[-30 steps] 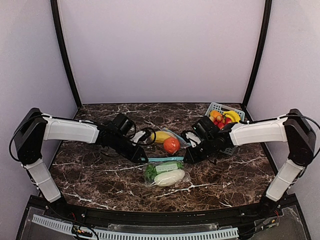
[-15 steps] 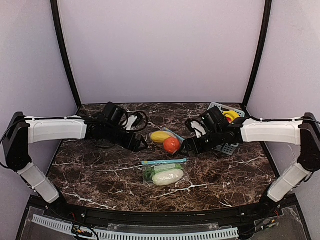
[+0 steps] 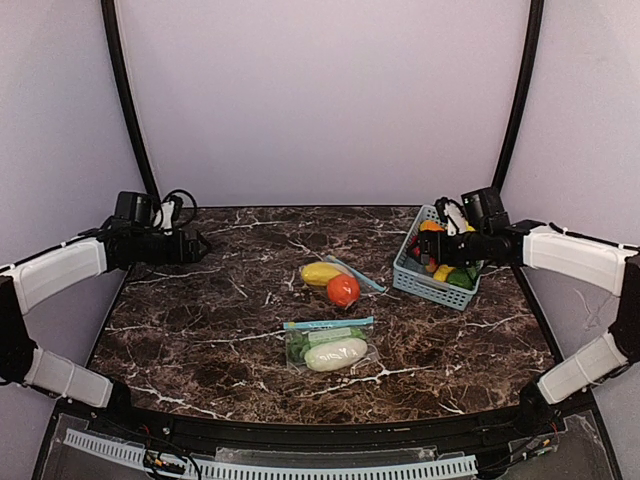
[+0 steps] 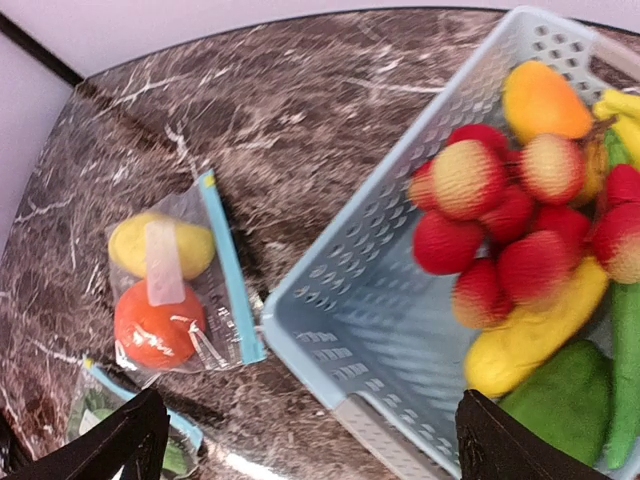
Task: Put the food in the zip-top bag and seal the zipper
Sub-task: Reset both arms
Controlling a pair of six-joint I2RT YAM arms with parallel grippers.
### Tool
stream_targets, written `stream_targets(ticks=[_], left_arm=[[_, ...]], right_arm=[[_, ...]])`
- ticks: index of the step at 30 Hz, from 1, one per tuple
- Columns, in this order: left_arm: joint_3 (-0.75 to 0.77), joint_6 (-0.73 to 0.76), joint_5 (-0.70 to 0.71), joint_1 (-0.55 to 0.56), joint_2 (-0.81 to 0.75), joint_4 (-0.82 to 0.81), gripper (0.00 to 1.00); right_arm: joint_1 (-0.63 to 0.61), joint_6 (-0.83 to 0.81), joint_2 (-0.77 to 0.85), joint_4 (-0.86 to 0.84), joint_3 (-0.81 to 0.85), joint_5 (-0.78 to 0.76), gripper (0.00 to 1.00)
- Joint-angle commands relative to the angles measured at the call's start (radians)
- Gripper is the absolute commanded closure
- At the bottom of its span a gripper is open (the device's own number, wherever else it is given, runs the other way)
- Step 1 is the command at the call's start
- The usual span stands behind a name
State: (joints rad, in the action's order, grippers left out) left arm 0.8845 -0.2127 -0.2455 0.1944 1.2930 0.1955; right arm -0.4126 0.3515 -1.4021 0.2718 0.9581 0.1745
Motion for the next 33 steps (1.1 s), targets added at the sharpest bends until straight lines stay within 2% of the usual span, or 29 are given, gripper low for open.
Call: stream_targets(ticks=[1, 2, 4, 9, 13, 17, 24, 33], left_arm=[[-0.056, 0.004, 0.021, -0.169, -0.135, -0.004, 0.09], [-0.08, 0.005, 0.029, -0.226, -0.155, -0.008, 0.08], [-0.113, 0.025, 0.094, -0.249, -0.222, -0.024, 0.03], [-0.229, 0.037, 0.202, -0.253, -0.395, -0.159, 0.03], [-0.366, 0.034, 0.231, -0.253, -0.465, -0.308, 0.03], [-0.465, 0.029, 0.22, -0.251, -0.482, -0.435, 0.03], [-0.613, 0.094, 0.268, -0.25, -0.515, -0.623, 0.01], [-0.663, 0.144, 0.28, -0.251, -0.518, -0.676, 0.01]], right_arm=[[0.109, -0.02, 0.102, -0.052, -0.068, -0.057, 0.01], [0.14, -0.021, 0.128, -0.069, -0.088, -0.053, 0.01], [0.194, -0.022, 0.187, -0.113, -0.133, -0.045, 0.01], [0.241, -0.081, 0.351, -0.293, -0.273, -0.09, 0.01], [0.244, -0.119, 0.451, -0.43, -0.388, -0.132, 0.01], [0.246, -0.148, 0.544, -0.609, -0.519, -0.159, 0.01], [0.246, -0.218, 0.626, -0.791, -0.708, -0.257, 0.01], [0.245, -0.279, 0.711, -0.807, -0.793, -0.281, 0.01]])
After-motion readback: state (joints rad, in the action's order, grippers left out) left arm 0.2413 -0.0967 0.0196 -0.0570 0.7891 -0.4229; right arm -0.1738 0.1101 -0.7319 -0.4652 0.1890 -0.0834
